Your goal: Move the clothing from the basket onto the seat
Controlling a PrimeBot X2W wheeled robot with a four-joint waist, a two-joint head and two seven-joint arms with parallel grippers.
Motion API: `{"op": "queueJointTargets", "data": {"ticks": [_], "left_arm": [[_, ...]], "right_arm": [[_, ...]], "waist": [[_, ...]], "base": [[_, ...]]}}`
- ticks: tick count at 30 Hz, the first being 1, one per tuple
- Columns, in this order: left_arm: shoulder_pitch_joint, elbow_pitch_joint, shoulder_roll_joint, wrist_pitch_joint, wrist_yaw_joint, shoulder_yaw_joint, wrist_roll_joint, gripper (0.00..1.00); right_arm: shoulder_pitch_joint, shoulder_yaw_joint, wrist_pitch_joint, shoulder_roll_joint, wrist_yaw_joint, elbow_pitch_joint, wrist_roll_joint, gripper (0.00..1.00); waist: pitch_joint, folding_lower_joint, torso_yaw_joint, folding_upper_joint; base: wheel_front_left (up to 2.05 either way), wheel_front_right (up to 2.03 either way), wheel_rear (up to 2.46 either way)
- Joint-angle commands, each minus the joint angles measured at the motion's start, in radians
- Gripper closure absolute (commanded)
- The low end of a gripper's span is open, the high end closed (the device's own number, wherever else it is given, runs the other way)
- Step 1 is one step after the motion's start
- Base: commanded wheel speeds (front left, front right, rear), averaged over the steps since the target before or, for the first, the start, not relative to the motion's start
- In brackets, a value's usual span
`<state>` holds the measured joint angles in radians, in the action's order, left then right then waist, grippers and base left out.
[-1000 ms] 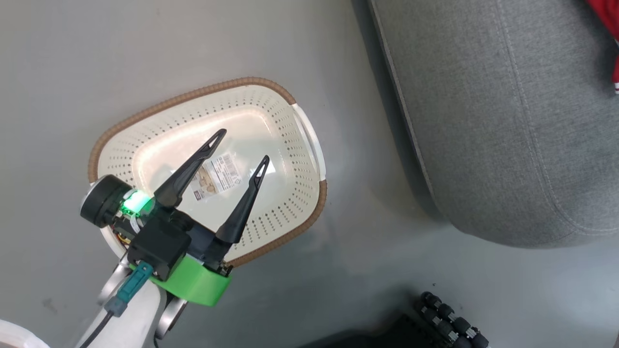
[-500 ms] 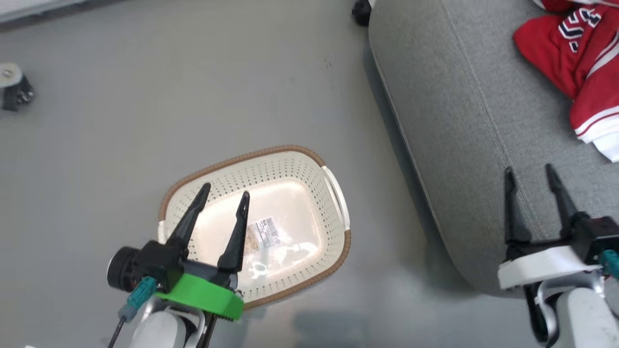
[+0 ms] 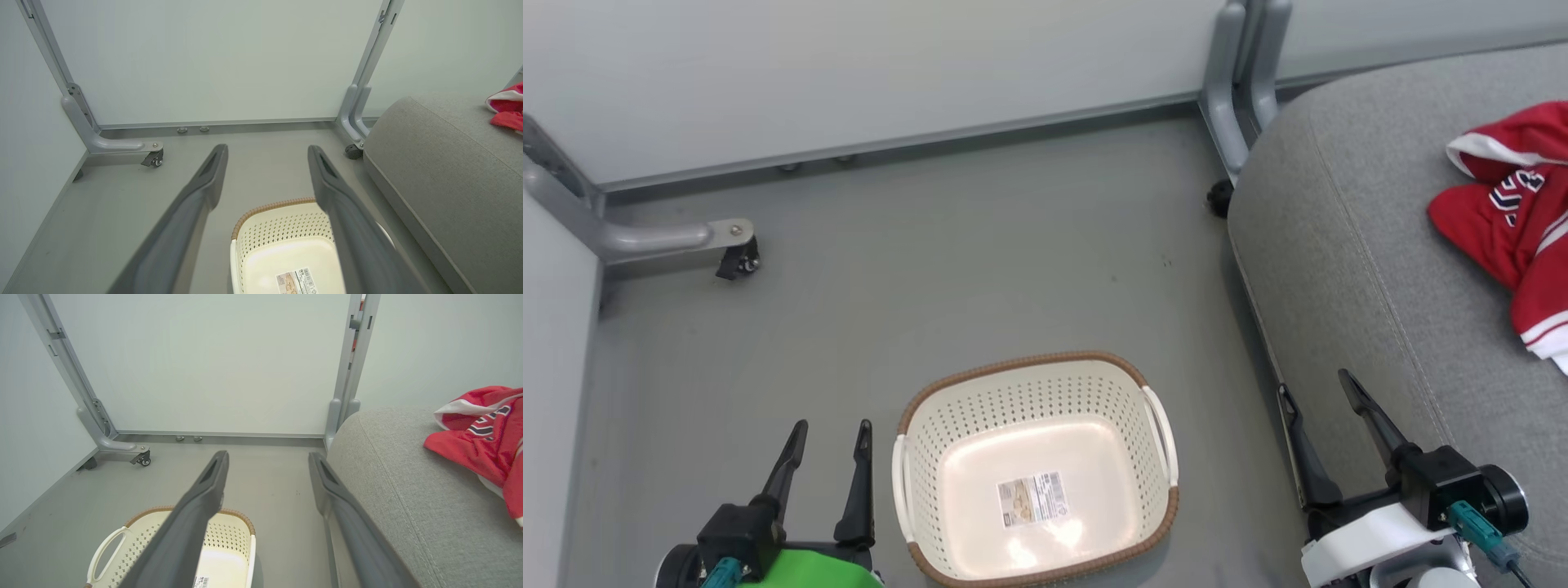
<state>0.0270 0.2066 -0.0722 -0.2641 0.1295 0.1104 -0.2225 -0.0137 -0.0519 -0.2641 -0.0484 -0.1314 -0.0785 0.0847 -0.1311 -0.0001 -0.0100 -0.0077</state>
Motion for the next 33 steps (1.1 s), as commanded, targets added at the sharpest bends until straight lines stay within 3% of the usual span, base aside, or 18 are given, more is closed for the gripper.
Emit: {"op": "queueJointTargets", "data": {"ticks": [1,8,33], "left_arm": [[0.027,-0.014,0.006,0.0,0.002,-0.02,0.014,0.0],[0.107,-0.093,0.016,0.0,0.002,-0.087,0.048,0.0],[0.15,-0.101,0.022,0.0,0.002,-0.072,0.09,0.0]], "right_arm": [[-0.024,0.005,-0.001,-0.004,0.001,0.015,-0.009,0.0],[-0.064,0.016,-0.001,-0.004,0.001,0.046,-0.013,0.0],[-0.128,0.044,-0.001,-0.004,0.001,0.062,-0.004,0.0]], "waist": [[0.121,0.0001,0.102,0.0077],[0.167,0.0001,0.114,0.0077],[0.224,0.0001,0.107,0.0077]], "base": [[0.0,0.0,0.0],[0.0,0.0,0.0],[0.0,0.0,0.0]]}}
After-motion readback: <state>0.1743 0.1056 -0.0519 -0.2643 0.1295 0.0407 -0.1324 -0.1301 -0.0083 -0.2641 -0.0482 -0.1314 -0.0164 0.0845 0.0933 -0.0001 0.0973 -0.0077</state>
